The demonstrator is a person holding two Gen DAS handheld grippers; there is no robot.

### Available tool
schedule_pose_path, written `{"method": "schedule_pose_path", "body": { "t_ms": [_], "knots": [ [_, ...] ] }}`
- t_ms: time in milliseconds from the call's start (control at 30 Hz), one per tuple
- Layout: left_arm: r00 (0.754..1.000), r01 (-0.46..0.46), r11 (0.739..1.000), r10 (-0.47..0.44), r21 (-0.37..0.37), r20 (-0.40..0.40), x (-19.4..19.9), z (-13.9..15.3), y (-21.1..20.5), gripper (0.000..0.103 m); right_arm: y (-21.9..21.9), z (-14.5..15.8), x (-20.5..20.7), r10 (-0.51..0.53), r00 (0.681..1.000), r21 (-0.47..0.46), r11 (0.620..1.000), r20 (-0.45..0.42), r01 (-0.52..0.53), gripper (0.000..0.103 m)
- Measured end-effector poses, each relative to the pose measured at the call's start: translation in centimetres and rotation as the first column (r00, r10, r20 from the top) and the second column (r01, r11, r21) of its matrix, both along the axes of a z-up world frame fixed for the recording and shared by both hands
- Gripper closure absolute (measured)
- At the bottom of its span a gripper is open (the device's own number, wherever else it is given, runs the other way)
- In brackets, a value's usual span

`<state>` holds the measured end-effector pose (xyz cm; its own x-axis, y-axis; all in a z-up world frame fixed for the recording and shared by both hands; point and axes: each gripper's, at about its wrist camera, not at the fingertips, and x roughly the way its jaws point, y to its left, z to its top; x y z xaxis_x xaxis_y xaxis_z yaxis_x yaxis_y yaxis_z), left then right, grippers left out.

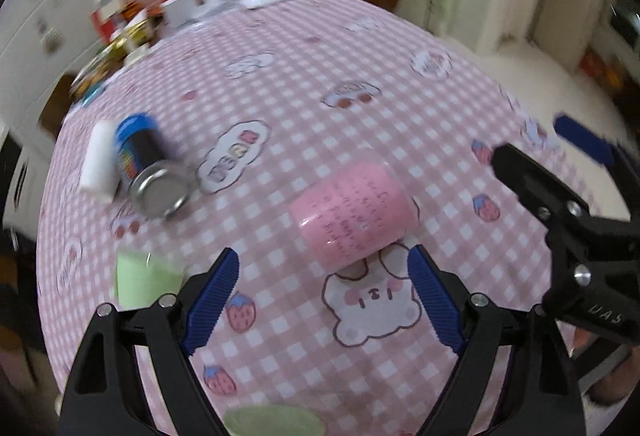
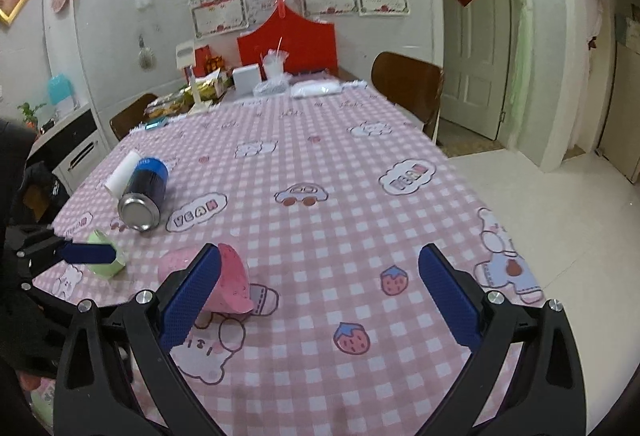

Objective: Flip cup upside down
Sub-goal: 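Move the right gripper down toward the pink cup lying on its side, then grasp the pink cup's rim with the right gripper and lift it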

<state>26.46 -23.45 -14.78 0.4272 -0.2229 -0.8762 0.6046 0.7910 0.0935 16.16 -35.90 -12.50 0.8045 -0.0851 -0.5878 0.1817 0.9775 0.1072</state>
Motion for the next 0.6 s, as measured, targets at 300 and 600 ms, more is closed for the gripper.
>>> {"method": "schedule_pose_path", "body": {
  "t_ms": [300, 600],
  "knots": [
    [0.999, 0.054, 0.996, -0.054, 0.071, -0.001, 3.4, -2.3, -2.0, 0.018, -0.4, -1.6, 2.3, 0.013, 0.999, 0.040, 0.999, -0.035, -0.011, 0.008],
    [0.998, 0.055, 0.995, -0.055, 0.079, -0.008, 5.0, -3.5, -2.6, 0.018, -0.6, -2.0, 3.6, 0.013, 0.999, 0.064, 0.998, -0.048, -0.010, 0.008]
  ]
}}
